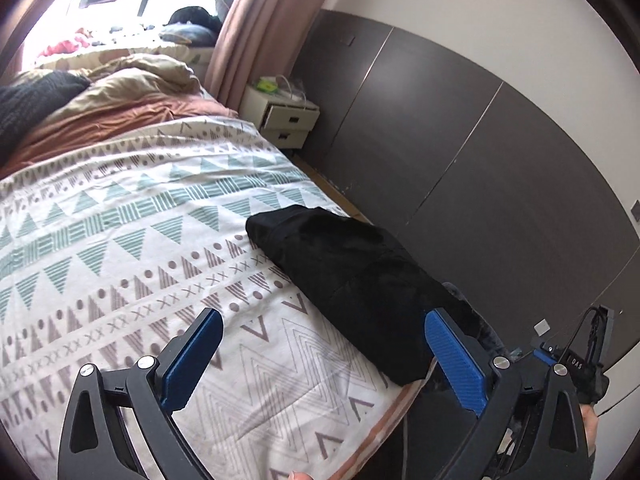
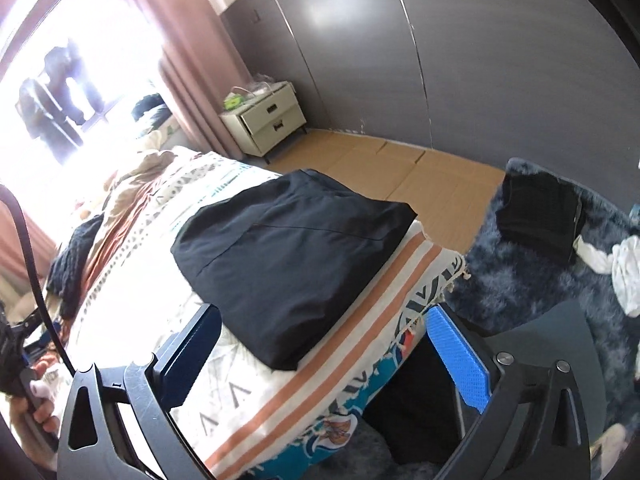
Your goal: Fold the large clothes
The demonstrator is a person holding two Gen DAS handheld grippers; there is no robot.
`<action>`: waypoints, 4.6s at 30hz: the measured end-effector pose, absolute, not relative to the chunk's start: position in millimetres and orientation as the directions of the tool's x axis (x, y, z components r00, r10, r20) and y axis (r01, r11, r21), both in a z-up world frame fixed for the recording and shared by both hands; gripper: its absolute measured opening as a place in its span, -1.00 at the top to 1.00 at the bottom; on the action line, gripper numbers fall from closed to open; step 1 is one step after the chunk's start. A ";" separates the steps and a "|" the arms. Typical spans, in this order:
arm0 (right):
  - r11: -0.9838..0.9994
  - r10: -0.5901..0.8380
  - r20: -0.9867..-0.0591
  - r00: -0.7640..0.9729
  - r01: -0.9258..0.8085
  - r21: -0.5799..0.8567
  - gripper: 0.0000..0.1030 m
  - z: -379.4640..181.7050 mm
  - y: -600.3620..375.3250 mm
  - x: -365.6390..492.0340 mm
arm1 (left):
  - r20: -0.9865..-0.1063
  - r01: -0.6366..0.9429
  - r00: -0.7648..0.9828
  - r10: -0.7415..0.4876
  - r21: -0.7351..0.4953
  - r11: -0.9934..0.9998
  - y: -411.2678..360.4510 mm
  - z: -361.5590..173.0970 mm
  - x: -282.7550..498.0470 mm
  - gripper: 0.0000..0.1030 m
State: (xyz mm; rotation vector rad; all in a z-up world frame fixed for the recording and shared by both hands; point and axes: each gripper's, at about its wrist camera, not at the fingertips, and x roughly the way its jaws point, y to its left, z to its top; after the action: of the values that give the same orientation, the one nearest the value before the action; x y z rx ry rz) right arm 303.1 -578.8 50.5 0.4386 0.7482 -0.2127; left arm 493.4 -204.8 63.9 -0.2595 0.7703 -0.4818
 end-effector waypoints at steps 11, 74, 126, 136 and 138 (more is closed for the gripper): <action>0.941 -0.044 -0.649 0.759 0.249 0.228 -1.00 87.1 -525.6 243.8 | -0.536 0.289 0.736 -0.414 -0.305 0.908 -149.7 95.2 389.3 -0.98; 0.973 0.221 -0.459 0.861 -0.164 0.160 -1.00 23.1 -324.9 -7.4 | -0.321 0.015 0.946 -0.042 -0.087 0.996 -56.6 45.9 10.9 -0.98; 0.982 0.185 -0.497 0.848 -0.145 0.119 -1.00 13.7 -314.4 -4.3 | -0.338 0.000 0.940 -0.038 -0.111 0.994 -48.1 37.4 2.6 -0.99; 0.982 0.184 -0.497 0.848 -0.144 0.118 -1.00 14.3 -314.5 -3.7 | -0.354 -0.002 0.934 -0.041 -0.120 0.993 -47.8 31.6 6.4 -0.99; 0.983 0.183 -0.499 0.847 -0.143 0.118 -1.00 14.6 -314.1 -3.6 | -0.352 -0.002 0.935 -0.043 -0.128 0.992 -46.3 30.7 6.1 -0.99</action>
State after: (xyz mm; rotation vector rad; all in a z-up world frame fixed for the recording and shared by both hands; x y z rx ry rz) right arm -3.6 -314.1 14.6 0.0773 0.5335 0.1721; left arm 6.1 -46.3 30.7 -0.1279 0.3620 -0.0210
